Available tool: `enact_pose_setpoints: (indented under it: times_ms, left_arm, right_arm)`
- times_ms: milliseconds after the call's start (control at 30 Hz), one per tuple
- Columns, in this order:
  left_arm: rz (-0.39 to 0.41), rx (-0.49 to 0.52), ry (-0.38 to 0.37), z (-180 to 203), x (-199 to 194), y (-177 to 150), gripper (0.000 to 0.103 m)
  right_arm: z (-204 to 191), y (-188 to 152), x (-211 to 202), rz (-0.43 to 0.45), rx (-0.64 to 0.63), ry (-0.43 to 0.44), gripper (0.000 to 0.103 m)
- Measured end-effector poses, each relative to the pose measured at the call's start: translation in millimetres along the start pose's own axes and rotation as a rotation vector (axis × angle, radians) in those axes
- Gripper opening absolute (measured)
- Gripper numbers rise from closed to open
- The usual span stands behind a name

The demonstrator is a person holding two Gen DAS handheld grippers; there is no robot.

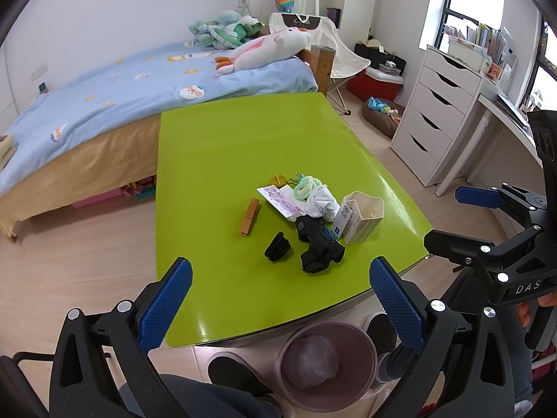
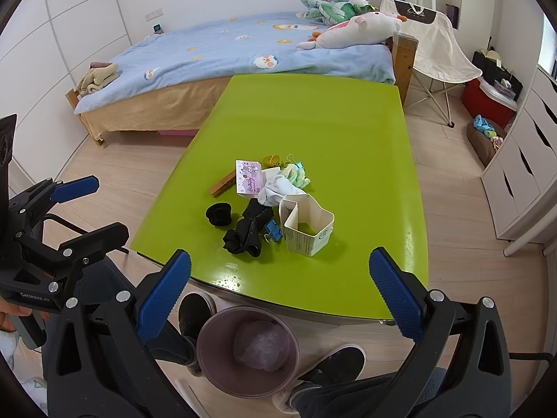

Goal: Collect trash

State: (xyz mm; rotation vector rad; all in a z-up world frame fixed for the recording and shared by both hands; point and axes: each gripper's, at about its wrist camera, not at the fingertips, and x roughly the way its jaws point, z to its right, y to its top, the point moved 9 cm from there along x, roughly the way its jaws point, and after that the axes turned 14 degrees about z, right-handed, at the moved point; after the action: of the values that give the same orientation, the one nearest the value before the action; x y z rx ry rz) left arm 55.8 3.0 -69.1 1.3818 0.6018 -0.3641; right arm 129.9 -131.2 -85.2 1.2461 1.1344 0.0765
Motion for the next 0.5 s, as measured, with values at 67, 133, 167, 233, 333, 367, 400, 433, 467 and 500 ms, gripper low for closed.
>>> enact_pose_setpoints:
  times_ms: [67, 133, 167, 233, 333, 367, 400, 433, 467, 500]
  left_arm:
    - [-0.004, 0.001, 0.001, -0.1, 0.3, -1.0, 0.098]
    - [-0.006, -0.001, 0.000, -0.1, 1.3, -0.5, 0.098]
    - [-0.006, -0.001, 0.001, -0.2, 1.4, -1.0, 0.098]
    - [-0.006, -0.002, 0.002, -0.3, 1.3, -0.8, 0.098]
    - [-0.007, 0.001, 0.001, -0.2, 1.4, -0.6, 0.098]
    - [-0.007, 0.001, 0.001, -0.2, 1.4, -0.7, 0.098]
    - [-0.008, 0.001, 0.001, -0.2, 1.4, -1.2, 0.098]
    - [-0.008, 0.001, 0.000, 0.2, 1.4, -1.4, 0.098]
    - [-0.008, 0.001, -0.001, 0.3, 1.1, -1.9, 0.098]
    - [-0.008, 0.001, 0.000, 0.2, 1.4, -1.4, 0.098]
  right_arm:
    - [0.0, -1.0, -0.2, -0.003, 0.002, 0.000, 0.100]
    - [-0.7, -1.1, -0.3, -0.005, 0.001, 0.002, 0.100]
    - [-1.1, -1.8, -0.6, -0.006, 0.000, 0.003, 0.100]
    - [-0.8, -0.9, -0.5, -0.007, 0.000, 0.001, 0.100]
    - [-0.6, 0.5, -2.0, 0.003, 0.004, 0.001, 0.100]
    - [-0.1, 1.8, -1.9, 0.004, 0.007, 0.000, 0.100]
    - [1.1, 1.6, -2.6, 0.006, 0.014, -0.003, 0.100]
    - [2.2, 2.8, -2.6, 0.005, 0.017, -0.005, 0.100]
    - [3.6, 2.7, -3.1, 0.004, 0.021, -0.007, 0.100]
    - [4.8, 1.8, -3.2, 0.003, 0.026, -0.008, 0.100]
